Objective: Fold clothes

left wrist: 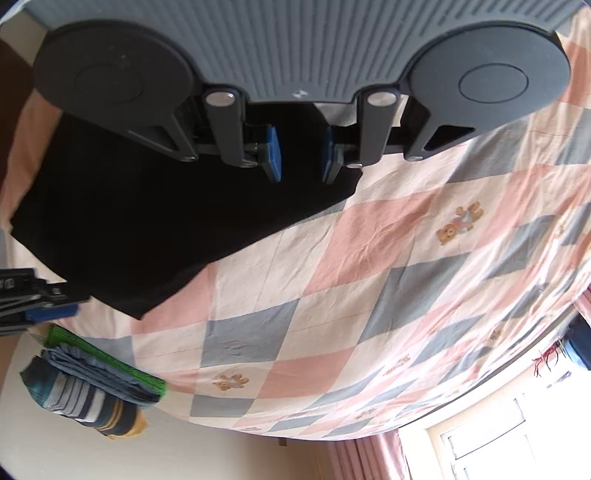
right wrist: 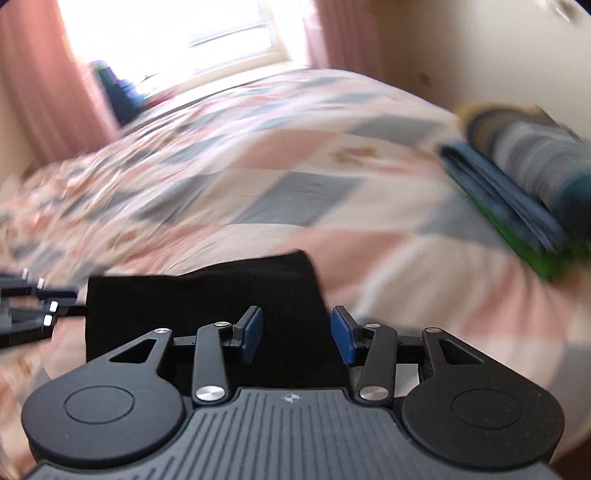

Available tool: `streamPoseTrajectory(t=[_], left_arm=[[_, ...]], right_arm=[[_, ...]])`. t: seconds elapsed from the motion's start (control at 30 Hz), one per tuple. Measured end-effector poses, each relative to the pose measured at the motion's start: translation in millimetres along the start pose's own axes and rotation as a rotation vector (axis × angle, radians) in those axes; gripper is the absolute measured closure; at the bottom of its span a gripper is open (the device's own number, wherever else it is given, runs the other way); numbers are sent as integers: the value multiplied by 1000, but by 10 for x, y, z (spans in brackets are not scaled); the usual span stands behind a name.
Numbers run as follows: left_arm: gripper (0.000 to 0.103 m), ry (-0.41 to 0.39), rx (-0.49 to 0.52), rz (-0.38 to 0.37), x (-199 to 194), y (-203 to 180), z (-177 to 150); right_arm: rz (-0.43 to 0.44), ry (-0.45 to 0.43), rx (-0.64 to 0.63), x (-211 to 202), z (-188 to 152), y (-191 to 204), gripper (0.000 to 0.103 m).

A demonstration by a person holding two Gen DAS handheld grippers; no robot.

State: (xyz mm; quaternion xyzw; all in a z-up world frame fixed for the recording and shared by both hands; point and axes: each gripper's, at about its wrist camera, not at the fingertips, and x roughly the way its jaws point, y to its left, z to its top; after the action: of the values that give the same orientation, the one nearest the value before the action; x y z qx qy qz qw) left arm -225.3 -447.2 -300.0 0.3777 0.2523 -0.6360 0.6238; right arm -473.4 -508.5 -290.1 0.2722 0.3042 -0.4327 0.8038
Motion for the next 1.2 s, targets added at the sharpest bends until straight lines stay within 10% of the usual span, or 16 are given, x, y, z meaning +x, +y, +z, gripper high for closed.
streamPoseTrajectory(t=[0.4,0.93,1.2], left_arm=[[80,221,-105,-86,1030,249,152],[81,251,-161,-90,513,439,196],[65,346,-78,-31,848,293,183]], right_arm=[[-88,177,-4,1287,166,-84,62],[-173,65,131,-26,129,131,59],[-264,315,105,329,-378,58,69]])
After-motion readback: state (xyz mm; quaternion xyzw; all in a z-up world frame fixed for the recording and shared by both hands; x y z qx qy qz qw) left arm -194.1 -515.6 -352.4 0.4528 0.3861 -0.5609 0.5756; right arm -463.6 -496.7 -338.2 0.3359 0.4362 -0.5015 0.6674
